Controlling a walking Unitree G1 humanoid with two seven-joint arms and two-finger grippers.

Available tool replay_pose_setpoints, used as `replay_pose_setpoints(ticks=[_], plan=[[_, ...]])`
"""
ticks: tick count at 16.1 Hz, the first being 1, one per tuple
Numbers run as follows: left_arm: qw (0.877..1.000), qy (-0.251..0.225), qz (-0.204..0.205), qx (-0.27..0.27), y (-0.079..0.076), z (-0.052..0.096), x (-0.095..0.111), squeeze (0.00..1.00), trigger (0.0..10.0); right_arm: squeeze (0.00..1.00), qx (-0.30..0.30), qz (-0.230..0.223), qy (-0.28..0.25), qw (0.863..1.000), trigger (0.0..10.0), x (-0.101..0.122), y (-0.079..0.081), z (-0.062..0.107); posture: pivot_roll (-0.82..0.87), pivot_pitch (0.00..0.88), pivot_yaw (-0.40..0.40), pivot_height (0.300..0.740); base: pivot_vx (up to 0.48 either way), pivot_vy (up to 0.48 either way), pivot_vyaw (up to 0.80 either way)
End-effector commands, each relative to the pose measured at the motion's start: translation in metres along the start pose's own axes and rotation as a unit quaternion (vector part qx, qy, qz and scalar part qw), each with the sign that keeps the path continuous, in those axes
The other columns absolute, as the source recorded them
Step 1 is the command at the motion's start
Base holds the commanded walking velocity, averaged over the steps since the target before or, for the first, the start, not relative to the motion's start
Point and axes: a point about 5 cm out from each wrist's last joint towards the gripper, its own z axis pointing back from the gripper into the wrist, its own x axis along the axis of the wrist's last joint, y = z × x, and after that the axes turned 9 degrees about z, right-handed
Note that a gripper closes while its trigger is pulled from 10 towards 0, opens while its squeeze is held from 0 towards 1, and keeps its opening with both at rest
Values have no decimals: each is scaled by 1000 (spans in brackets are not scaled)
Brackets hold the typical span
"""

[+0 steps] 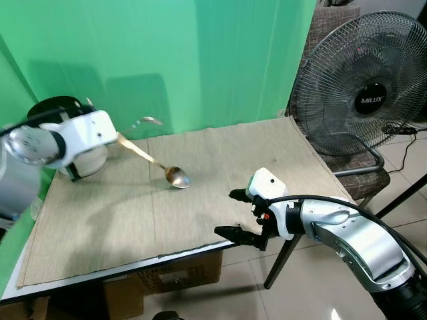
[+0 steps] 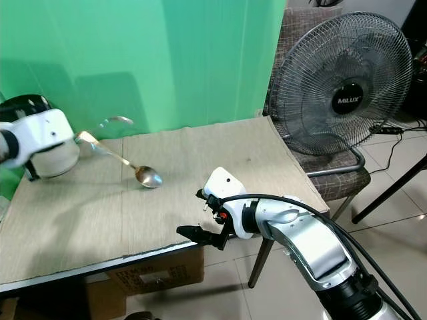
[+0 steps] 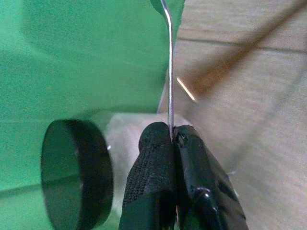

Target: Setting the table

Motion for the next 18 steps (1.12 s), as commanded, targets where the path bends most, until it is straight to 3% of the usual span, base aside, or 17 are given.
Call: replay_pose_setpoints(ticks=[1,6,8,9,11,13,15,17,18], plan=[[1000,-15,-3,12,11,13,9,0,0,0,-1,12,-5,1000,10000,3,0,-1,101,0,19,740,0,0,0],[998,-66,21,-7,19,28,27,0,0,0,-3,15,-6,1000,10000,3,-1,-2,103,0,16,740,0,0,0],[993,-99,57,-24,20,30,34,0,0,0,-3,16,-6,1000,10000,3,-1,-2,104,0,16,740,0,0,0],[986,-122,101,-51,12,24,34,0,0,0,-3,16,-7,1000,10000,2,-1,-2,101,0,17,740,0,0,0],[959,-151,199,-132,-15,5,27,0,0,0,-2,16,-6,1000,10000,1,-1,-2,99,0,16,740,0,0,0],[930,-133,276,-203,-48,-13,8,0,0,0,-2,16,-5,1000,10000,1,-1,-2,95,0,15,740,0,0,0],[890,-133,357,-248,-70,-24,-5,0,0,0,-2,17,-3,1000,10000,0,-2,0,89,0,12,740,0,0,0],[868,-125,388,-283,-85,-24,-14,0,0,0,1,18,-1,1000,10000,-1,-1,0,86,0,8,740,0,0,0],[864,-107,396,-290,-91,-25,-23,0,0,0,2,19,-1,1000,10000,-1,-1,1,86,0,8,740,0,0,0]])
